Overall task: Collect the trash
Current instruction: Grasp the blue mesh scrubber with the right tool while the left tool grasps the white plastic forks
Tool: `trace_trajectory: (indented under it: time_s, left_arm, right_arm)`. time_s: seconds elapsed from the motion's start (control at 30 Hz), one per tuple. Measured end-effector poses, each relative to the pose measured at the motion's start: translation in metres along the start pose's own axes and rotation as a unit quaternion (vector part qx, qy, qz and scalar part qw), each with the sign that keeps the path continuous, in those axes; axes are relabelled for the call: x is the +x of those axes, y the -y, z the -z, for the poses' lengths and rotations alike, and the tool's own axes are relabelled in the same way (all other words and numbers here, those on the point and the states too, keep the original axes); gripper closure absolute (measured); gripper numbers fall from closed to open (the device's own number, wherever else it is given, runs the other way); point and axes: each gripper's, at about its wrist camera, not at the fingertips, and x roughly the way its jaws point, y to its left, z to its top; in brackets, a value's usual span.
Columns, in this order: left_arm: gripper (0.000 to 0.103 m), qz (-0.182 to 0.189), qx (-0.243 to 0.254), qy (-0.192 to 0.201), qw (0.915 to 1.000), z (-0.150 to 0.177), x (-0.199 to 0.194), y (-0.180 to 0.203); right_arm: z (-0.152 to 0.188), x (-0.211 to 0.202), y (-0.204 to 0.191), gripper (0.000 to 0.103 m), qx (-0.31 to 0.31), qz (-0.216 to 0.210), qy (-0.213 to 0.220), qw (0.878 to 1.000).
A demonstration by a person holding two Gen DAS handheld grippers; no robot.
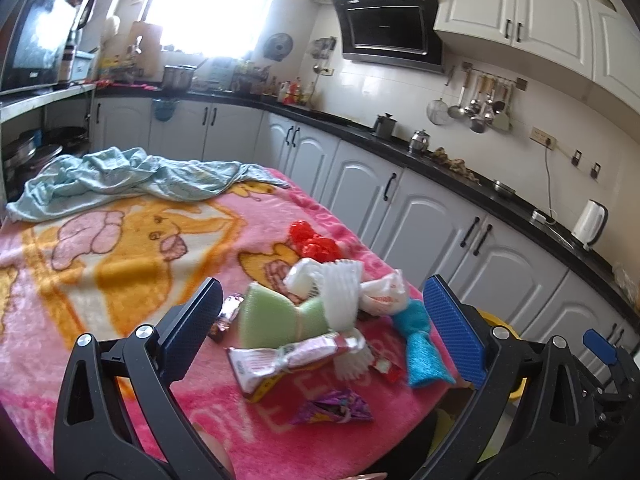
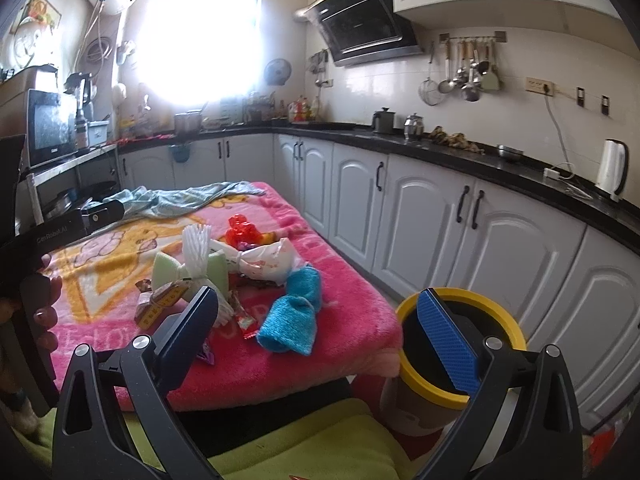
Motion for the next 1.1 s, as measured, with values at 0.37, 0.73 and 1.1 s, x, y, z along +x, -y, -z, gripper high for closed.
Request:
trace_trajectory:
  time_s: [0.37, 0.73, 1.1]
  left_arm:
    - [0.011, 0.031, -0.004, -0.062, 0.9976, -0.006, 0.038, -0.013]
    - [0.011, 0.058, 0.008, -0.134, 0.9892, -0.014, 0.102, 0.01]
    - [0.021, 0.022, -0.009, -0.185, 0.9824, -0.006, 0.144, 0.005]
  right_arm:
    - [-0.017, 0.077, 0.005, 0.006, 0.001, -0.03, -0.074, 0.997]
    - [-0.017, 0.163, 0.015, 0.006, 0.019, -0.063, -0.156, 0.986]
    - [0.005, 0.243, 0.023, 0.024, 0.089, -0.098, -0.257, 0.957]
